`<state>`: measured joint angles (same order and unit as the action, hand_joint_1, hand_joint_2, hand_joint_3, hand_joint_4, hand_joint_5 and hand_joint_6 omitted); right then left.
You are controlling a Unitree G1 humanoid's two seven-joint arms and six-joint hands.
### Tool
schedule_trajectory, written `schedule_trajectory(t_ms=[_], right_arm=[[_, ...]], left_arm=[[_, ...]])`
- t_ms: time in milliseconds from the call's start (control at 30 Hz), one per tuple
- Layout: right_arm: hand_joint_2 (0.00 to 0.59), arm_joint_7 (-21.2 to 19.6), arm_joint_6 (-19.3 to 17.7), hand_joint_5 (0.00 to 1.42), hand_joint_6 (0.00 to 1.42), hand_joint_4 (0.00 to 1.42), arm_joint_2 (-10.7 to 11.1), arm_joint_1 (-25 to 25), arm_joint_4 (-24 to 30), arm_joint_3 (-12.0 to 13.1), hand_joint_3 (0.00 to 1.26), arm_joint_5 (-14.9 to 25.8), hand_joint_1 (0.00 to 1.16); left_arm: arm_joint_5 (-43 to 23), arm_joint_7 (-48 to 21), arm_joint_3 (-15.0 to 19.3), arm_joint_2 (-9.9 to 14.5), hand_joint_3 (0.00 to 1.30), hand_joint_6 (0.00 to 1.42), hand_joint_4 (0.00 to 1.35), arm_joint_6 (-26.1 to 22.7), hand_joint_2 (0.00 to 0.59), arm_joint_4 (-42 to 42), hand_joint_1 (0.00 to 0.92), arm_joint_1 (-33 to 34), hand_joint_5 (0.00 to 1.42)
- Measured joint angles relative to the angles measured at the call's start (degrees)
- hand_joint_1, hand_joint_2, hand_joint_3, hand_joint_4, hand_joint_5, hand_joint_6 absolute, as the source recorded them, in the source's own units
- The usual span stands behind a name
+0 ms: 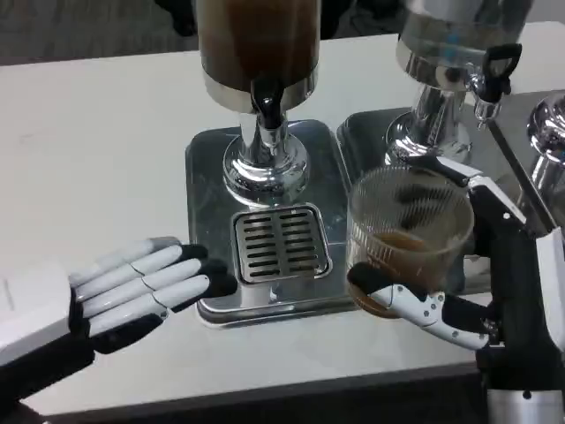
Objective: Grasp the cup under the faucet to collect the drink, then remove the cup.
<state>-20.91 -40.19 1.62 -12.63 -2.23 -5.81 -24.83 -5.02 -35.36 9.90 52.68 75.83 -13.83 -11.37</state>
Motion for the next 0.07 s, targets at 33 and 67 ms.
schedule_trajectory(t_ms=[33,67], right_arm=[[0.101,0.0,0.02,1.18,1.42,1.01,-0.03,0.0,0.0,0.05,0.84,0.0,1.07],[0.101,0.0,0.02,1.18,1.42,1.01,-0.06,0.01,0.0,0.15,0.84,0.01,1.07]], left_arm=[[0.0,0.0,-0.01,0.0,0.05,0.0,0.0,-0.05,0.12,0.0,0.0,0.0,0.0],[0.0,0.0,-0.01,0.0,0.05,0.0,0.0,-0.16,0.12,0.0,0.0,0.0,0.0]])
